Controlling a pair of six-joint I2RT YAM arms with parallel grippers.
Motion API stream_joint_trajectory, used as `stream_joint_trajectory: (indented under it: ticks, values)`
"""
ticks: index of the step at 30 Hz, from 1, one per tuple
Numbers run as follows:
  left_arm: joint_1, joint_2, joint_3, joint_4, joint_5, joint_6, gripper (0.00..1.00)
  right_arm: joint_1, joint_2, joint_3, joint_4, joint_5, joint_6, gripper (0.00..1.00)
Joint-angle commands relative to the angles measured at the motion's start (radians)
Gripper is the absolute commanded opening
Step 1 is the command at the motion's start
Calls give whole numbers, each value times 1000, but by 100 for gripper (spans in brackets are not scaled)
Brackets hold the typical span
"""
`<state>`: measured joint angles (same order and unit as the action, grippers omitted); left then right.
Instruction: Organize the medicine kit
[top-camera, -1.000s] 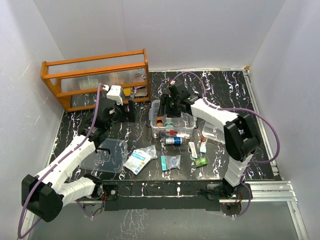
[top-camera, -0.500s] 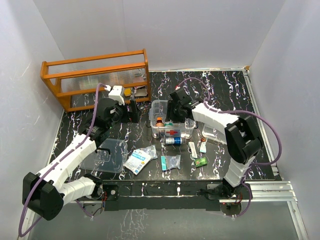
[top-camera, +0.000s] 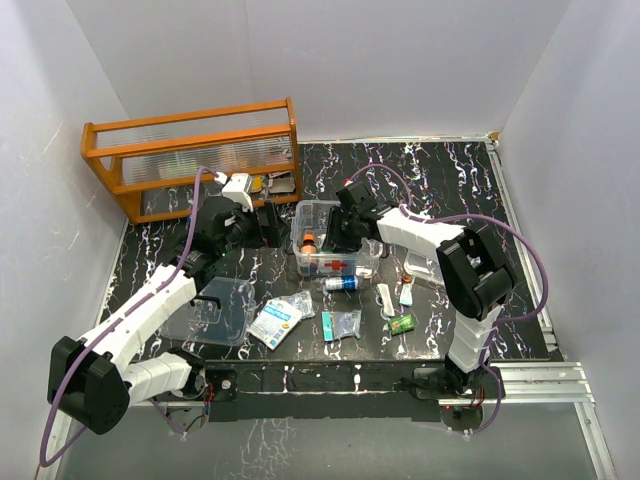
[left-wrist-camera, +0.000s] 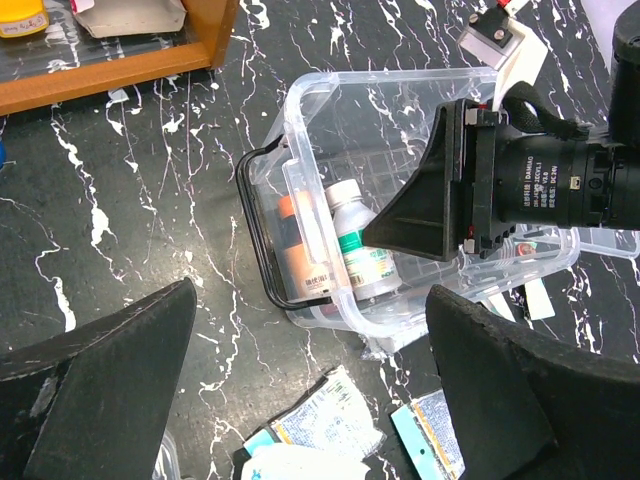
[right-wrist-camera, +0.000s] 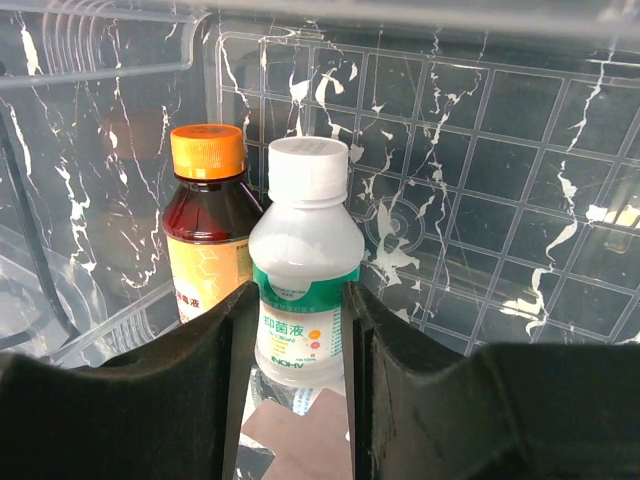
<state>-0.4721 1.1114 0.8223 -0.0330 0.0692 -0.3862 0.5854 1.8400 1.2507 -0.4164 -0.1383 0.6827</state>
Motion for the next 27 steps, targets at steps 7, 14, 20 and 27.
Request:
stream_joint_trajectory:
  ticks: [7,14,20,27]
  values:
    - [6,-4,41,-26,6,18,97,6,-81,70,-29,87,-16,51]
    - [6,-34,66,-121,36,32,97,6,-208,104,-73,88,-66,56]
    - [5,-77,72,-307,73,1,95,15,-380,19,-42,31,-87,58]
    - [4,-183,54,-439,-37,-76,91,173,-542,-106,-18,113,11,58]
